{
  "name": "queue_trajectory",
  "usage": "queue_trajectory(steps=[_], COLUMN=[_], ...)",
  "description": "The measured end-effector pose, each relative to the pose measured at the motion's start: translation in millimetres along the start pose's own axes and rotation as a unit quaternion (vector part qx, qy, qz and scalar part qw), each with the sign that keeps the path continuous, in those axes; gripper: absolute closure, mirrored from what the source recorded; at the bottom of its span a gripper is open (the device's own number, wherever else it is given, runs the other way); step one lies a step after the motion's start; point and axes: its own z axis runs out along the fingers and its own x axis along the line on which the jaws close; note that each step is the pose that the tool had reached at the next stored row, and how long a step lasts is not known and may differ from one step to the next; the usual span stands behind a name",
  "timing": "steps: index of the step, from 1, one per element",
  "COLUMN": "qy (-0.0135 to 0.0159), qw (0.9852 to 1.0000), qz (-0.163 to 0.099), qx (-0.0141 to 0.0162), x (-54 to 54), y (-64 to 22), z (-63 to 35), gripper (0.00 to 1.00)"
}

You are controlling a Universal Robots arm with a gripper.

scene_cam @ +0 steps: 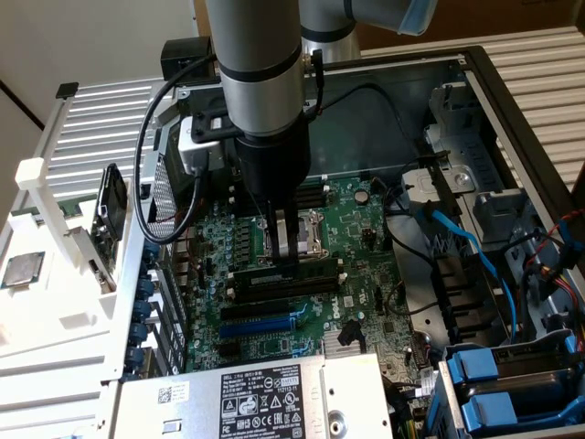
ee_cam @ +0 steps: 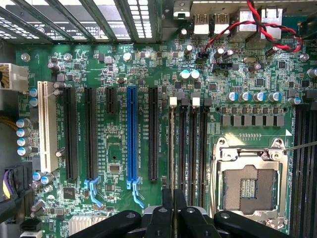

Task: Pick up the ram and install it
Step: 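Insert the ram into the slot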

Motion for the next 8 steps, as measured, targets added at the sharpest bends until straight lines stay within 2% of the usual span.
queue_trajectory(steps=[8], qy=[0.0000], qw=[1.0000], qz=[0.000], qx=[0.0000], x=[-0.3], y=[0.1], z=[1.0], gripper=[0.87])
